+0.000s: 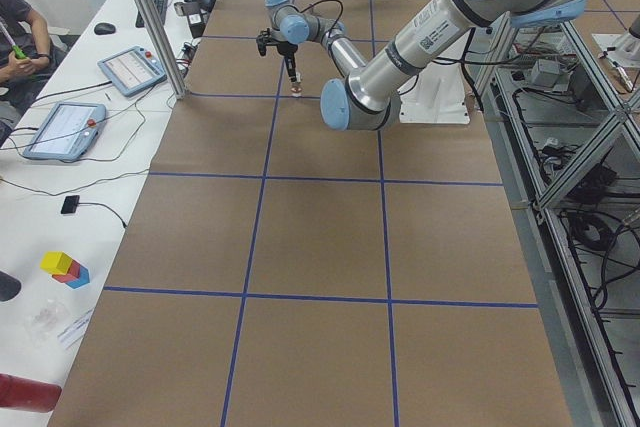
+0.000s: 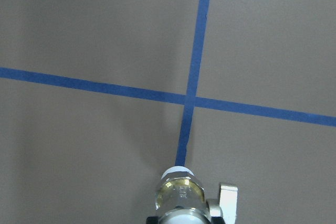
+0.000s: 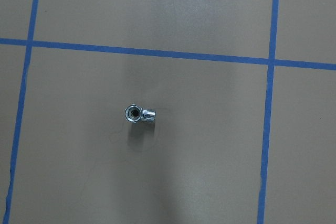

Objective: Assemble PPR valve and pipe with both arms
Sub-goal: 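Lower the valve upright onto the table center with the left gripper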

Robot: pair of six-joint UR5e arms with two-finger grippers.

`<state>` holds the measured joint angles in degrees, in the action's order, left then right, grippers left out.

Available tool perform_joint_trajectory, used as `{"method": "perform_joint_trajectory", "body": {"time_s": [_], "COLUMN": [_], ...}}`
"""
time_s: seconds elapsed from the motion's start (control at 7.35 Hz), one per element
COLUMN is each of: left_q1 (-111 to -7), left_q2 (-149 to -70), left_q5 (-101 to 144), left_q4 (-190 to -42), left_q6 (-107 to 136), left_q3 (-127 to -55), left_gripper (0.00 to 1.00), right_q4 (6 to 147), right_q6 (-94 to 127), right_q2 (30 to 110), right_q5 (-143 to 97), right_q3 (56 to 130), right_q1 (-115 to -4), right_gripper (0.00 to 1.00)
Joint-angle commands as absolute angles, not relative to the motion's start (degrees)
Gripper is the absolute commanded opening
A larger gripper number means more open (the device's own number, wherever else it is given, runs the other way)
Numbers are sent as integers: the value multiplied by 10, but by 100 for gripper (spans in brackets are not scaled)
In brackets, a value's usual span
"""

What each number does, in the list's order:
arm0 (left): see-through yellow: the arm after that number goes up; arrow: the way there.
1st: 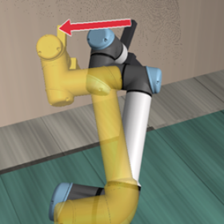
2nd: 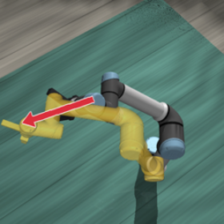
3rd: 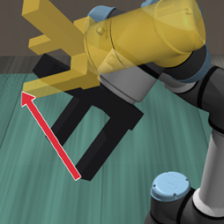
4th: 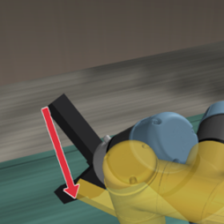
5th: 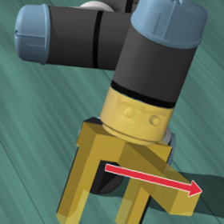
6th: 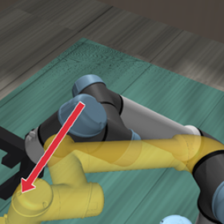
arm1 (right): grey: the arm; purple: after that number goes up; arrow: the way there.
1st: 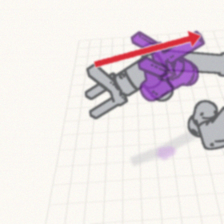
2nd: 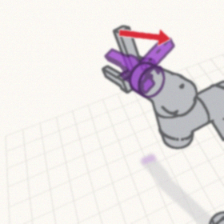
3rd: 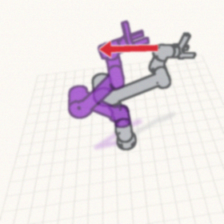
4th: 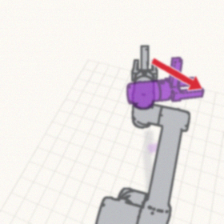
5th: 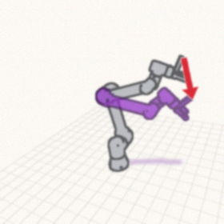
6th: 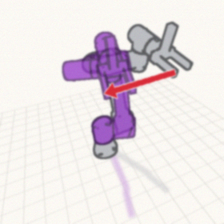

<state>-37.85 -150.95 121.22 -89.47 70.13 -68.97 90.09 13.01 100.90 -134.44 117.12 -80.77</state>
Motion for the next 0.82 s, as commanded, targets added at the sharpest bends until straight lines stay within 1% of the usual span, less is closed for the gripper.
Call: {"method": "perform_joint_trajectory", "body": {"time_s": [0.0, 0.68], "left_q1": [-377, -370], "left_q2": [-1509, -1506], "left_q5": [1213, 1213], "left_q4": [-896, -896], "left_q6": [701, 703], "left_q3": [-686, -686], "left_gripper": [0, 0], "right_q4": [901, 902], "right_q6": [130, 130], "right_q2": [1009, 1009], "right_q5": [-1344, -1344], "right_q3": [1172, 1172], "right_q1": [-808, -808], "right_gripper": [100, 100]}}
